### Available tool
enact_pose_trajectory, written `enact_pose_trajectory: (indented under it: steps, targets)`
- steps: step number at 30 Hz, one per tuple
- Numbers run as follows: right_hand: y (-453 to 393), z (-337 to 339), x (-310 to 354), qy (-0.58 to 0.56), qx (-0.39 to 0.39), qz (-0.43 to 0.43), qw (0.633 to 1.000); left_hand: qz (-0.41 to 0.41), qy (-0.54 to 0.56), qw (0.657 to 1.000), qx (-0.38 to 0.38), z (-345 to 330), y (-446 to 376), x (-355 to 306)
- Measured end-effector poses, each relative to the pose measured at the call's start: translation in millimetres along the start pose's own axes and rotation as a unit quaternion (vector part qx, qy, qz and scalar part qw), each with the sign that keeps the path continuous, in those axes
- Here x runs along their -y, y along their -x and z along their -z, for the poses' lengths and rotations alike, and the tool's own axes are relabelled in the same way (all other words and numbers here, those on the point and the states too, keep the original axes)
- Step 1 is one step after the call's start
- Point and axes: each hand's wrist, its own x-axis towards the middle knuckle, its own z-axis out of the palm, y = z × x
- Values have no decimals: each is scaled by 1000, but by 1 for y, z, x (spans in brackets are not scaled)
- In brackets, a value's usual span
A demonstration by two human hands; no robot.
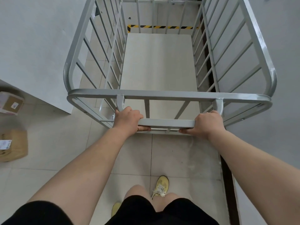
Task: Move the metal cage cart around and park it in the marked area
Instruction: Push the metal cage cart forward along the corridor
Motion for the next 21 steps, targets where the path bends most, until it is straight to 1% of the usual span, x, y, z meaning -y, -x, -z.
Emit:
enact_pose_trajectory:
  steps: [10, 21]
  targets:
    - [-46, 13, -22, 23, -18, 0, 1000, -6, -1, 1000, -4, 22, -46, 0]
    - [-109, 49, -30, 6, 3, -23, 1000, -14, 1, 1000, -16, 52, -109, 22]
